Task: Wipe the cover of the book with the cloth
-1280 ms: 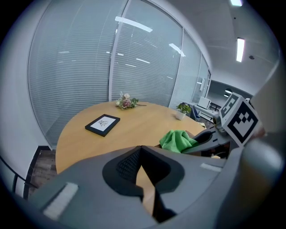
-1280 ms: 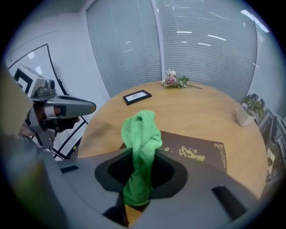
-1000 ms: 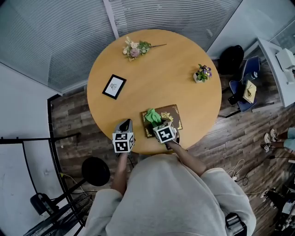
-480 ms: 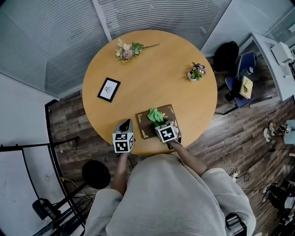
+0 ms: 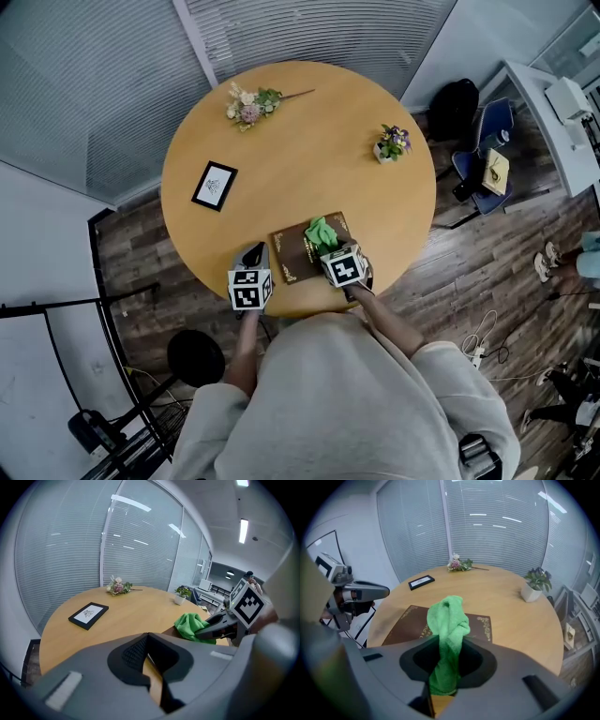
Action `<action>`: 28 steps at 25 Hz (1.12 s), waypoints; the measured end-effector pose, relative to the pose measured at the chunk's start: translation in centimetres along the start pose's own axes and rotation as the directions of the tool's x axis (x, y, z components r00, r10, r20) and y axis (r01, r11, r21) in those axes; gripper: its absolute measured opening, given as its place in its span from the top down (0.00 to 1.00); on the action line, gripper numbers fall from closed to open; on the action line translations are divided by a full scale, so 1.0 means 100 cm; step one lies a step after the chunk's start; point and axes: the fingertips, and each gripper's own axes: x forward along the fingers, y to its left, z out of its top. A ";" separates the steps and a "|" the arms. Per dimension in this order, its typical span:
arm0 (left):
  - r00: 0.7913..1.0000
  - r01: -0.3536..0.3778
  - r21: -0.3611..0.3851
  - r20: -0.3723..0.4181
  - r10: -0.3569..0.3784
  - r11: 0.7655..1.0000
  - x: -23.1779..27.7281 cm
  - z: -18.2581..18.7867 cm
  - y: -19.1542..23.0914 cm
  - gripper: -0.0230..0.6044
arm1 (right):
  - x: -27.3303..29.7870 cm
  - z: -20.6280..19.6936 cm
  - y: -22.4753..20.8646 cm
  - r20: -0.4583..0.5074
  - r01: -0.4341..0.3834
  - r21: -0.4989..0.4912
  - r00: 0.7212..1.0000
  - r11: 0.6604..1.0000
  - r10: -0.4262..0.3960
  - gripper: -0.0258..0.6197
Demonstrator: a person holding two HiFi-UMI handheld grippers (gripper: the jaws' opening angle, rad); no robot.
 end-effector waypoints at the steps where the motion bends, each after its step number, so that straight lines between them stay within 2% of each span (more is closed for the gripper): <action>1: 1.000 0.002 0.002 0.000 -0.002 1.000 0.001 0.001 -0.001 0.95 | -0.001 -0.001 -0.003 0.002 0.005 0.003 1.000 1.000 -0.005 0.81; 18: 0.999 0.031 0.021 -0.008 -0.031 0.999 0.009 0.005 -0.013 0.95 | -0.016 -0.014 -0.049 -0.009 0.081 0.063 0.997 0.995 -0.080 0.81; 28: 0.999 0.037 0.024 -0.006 -0.037 0.999 0.010 0.005 -0.011 0.95 | -0.023 -0.024 -0.074 -0.019 0.131 0.132 0.991 0.983 -0.130 0.81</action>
